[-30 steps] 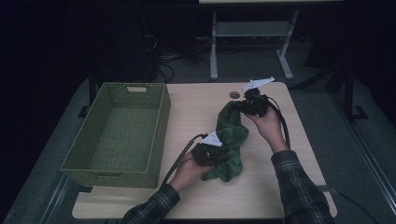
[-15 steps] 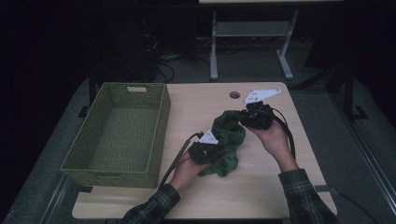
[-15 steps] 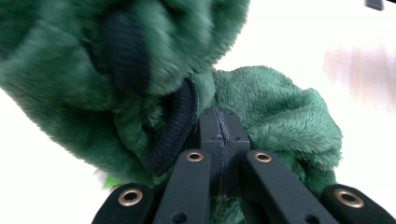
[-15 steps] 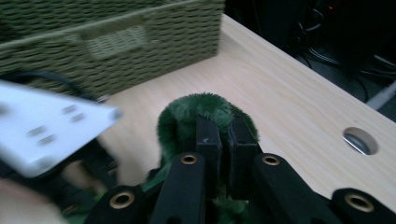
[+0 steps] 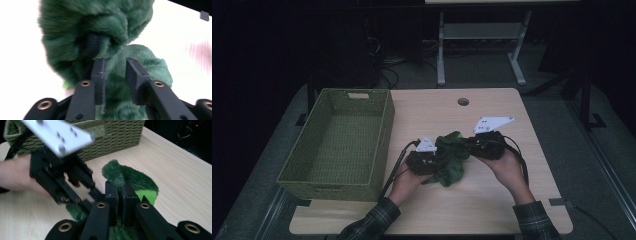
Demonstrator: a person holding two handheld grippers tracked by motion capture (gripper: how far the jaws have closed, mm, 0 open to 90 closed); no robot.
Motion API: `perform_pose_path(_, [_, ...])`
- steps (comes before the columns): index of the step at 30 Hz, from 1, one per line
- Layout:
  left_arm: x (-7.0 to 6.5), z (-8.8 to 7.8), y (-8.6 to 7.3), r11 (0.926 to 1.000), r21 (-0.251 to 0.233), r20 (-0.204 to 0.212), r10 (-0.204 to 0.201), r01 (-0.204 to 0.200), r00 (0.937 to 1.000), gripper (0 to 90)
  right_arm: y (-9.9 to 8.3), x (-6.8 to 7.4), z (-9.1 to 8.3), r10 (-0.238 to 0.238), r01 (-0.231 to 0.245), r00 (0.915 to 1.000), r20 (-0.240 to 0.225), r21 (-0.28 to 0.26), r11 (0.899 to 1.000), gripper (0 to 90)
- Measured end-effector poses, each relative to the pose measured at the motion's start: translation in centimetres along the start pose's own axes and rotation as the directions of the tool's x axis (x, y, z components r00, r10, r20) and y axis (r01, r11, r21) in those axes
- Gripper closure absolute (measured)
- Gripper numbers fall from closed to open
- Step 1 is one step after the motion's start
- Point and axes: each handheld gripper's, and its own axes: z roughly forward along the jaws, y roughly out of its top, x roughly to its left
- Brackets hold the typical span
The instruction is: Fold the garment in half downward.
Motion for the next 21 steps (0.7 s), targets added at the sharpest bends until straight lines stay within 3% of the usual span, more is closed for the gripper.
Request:
perform_pose_path(5, [0.0,-2.5,0.6,0.9984,-0.05,-0.061,-0.027,0.024,0.9978,59.7,-0.8,0.5,0.0,-0.006,0.006,0.9996,-0.029,-0.004,1.0,86.0])
perform_pose_path(9, [0.1,-3.3,1.7,0.997,-0.077,-0.106,0.003,-0.011,0.9943,55.6,-0.9,0.7,0.1,-0.02,0.02,0.9991,-0.037,0.001,1.0,86.0])
perform_pose_path(15, [0.4,-3.1,3.2,0.994,-0.106,-0.101,0.015,-0.026,0.9948,53.6,-0.4,1.1,0.2,-0.027,0.026,0.9978,-0.06,-0.006,1.0,86.0])
perform_pose_path(17, [0.4,-2.8,3.4,0.9935,-0.1,-0.105,0.043,-0.054,0.9935,63.3,-0.2,1.3,0.3,-0.031,0.031,0.9973,-0.066,-0.01,0.999,86.0])
perform_pose_path(19, [0.3,-2.8,3.3,0.9944,-0.086,-0.106,0.052,-0.061,0.993,79.2,-0.1,1.4,0.5,-0.031,0.03,0.997,-0.071,-0.009,0.999,86.0])
perform_pose_path(21, [0.1,-3.1,2.9,0.9946,-0.077,-0.107,0.061,-0.07,0.9924,85.3,-0.2,1.4,0.5,-0.032,0.032,0.9965,-0.078,-0.008,0.999,86.0])
